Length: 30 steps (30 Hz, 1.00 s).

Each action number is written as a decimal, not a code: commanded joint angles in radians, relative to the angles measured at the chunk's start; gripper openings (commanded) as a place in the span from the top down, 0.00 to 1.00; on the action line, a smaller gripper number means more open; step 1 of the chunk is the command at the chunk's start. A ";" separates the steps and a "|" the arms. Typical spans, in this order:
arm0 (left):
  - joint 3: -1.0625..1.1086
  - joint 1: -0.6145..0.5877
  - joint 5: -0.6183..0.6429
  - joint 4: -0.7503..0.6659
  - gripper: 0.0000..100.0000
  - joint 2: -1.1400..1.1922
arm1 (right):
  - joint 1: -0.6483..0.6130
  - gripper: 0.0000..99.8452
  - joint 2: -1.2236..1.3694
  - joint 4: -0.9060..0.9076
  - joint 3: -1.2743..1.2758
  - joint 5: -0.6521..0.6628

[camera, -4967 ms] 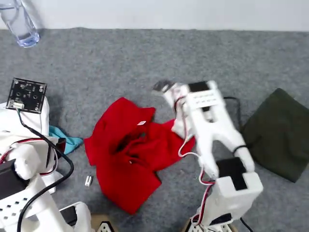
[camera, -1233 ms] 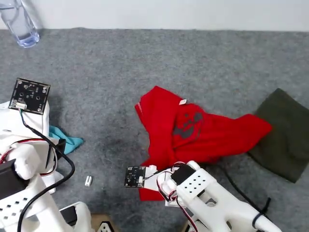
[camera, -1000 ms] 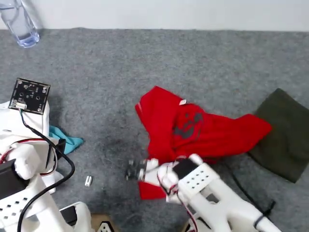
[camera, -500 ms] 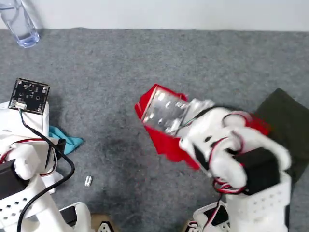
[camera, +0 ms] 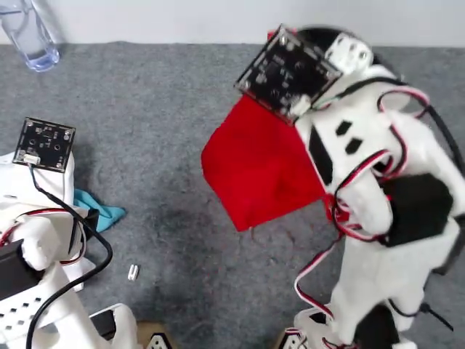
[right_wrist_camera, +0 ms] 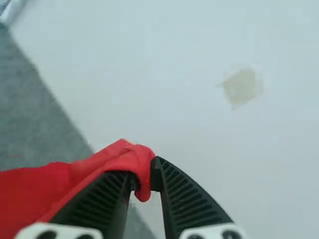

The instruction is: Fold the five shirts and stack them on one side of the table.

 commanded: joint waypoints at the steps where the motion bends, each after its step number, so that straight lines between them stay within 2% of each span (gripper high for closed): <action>1: -0.004 0.002 -0.006 0.020 0.73 -0.006 | 0.002 0.99 0.013 -0.117 -0.087 0.009; 6: -0.004 0.003 -0.006 0.020 0.73 -0.006 | -0.002 0.99 0.010 -0.243 -0.176 0.008; 9: -0.004 0.003 -0.005 0.020 0.73 -0.006 | -0.008 0.99 0.010 -0.223 -0.255 0.008; 13: -0.004 0.003 -0.005 0.020 0.73 -0.006 | -0.008 0.99 0.010 -0.077 -0.299 0.009; 18: -0.004 0.000 -0.005 0.020 0.73 -0.008 | -0.001 0.99 0.024 0.191 -0.290 0.012; 24: -0.004 -0.002 -0.005 0.021 0.73 -0.008 | 0.016 0.99 0.021 0.440 -0.123 0.012; 30: -0.004 -0.002 -0.005 0.021 0.73 -0.008 | 0.120 0.99 0.010 0.478 0.146 0.006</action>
